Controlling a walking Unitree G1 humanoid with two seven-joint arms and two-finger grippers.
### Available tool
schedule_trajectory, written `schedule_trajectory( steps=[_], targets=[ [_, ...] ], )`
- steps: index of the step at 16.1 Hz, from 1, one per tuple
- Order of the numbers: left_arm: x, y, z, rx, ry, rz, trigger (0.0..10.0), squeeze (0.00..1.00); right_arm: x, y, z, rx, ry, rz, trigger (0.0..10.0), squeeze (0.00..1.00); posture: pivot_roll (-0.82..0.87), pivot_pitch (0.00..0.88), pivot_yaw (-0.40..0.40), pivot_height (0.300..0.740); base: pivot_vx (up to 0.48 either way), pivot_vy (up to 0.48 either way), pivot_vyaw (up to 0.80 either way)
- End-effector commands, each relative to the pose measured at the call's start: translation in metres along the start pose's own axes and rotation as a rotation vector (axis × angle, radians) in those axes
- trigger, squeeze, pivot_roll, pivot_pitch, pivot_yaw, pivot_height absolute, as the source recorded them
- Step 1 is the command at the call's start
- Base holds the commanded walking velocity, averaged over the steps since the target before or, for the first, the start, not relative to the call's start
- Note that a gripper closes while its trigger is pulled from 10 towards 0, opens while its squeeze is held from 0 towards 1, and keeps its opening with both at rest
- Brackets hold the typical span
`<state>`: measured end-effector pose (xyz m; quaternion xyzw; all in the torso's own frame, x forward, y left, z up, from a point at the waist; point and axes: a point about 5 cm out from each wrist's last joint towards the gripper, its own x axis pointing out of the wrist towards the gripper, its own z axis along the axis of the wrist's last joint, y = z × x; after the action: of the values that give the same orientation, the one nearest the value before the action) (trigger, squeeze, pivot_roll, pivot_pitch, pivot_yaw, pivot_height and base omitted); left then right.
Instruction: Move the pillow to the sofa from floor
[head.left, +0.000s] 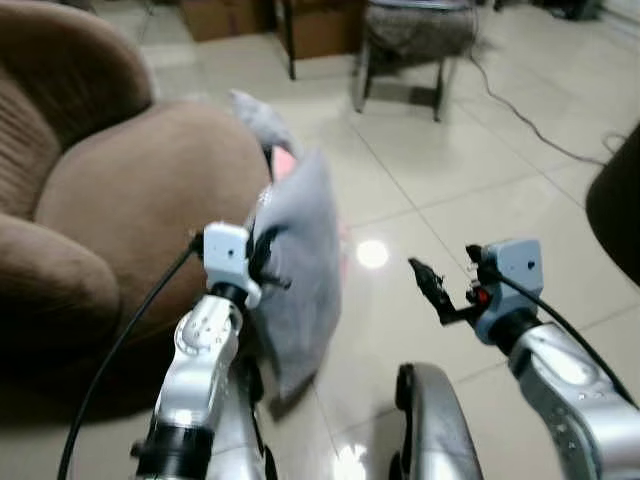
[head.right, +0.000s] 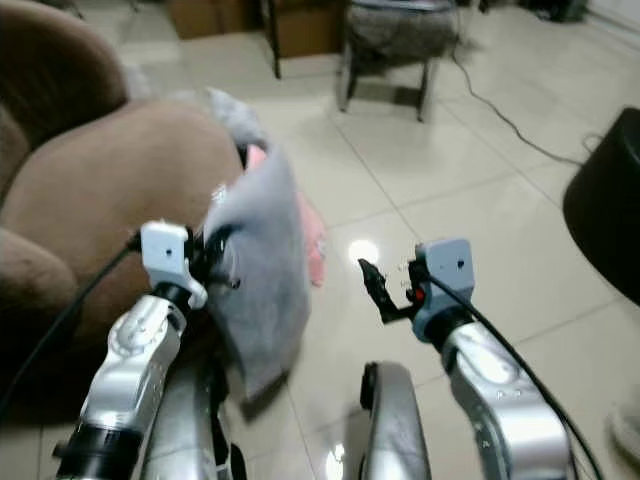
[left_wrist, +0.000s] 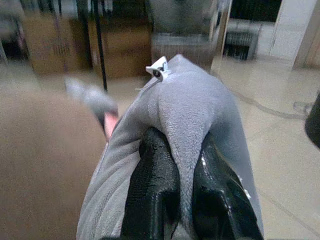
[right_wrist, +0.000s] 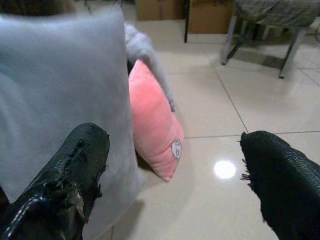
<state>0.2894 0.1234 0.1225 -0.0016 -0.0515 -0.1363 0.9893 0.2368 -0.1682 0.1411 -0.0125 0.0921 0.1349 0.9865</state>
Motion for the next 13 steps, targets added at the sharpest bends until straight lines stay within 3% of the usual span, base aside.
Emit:
schedule_trajectory(
  steps=[1, 3, 7, 10, 13],
  targets=[
    [0.002, -0.004, 0.014, 0.036, -0.049, -0.011, 10.0, 0.0, -0.001, 0.001, 0.0, -0.011, -0.003, -0.016, 10.0, 0.0, -0.08, 0.0, 0.049, 0.576, 0.0, 0.0, 0.0],
    [-0.003, -0.002, 0.022, 0.033, -0.035, 0.019, 10.0, 0.0, 0.0, 0.002, -0.003, 0.005, -0.014, -0.044, 10.0, 0.0, -0.08, 0.0, 0.031, 0.601, 0.0, 0.0, 0.0],
    [-0.015, 0.02, 0.025, 0.15, 0.032, 0.18, 10.0, 0.0, 0.014, -0.003, -0.009, 0.038, -0.008, -0.121, 10.0, 0.0, -0.02, 0.0, -0.006, 0.636, 0.0, 0.0, 0.0],
    [-0.021, 0.023, 0.025, 0.155, 0.039, 0.18, 10.0, 0.0, 0.023, -0.001, -0.007, -0.002, -0.011, -0.128, 10.0, 0.0, -0.02, 0.0, -0.006, 0.661, 0.0, 0.0, 0.0],
    [-0.015, 0.023, 0.037, 0.206, 0.019, 0.188, 10.0, 0.0, 0.03, 0.001, 0.001, 0.03, -0.067, -0.132, 10.0, 0.0, 0.01, 0.0, 0.002, 0.696, 0.0, 0.0, 0.0]
  ],
)
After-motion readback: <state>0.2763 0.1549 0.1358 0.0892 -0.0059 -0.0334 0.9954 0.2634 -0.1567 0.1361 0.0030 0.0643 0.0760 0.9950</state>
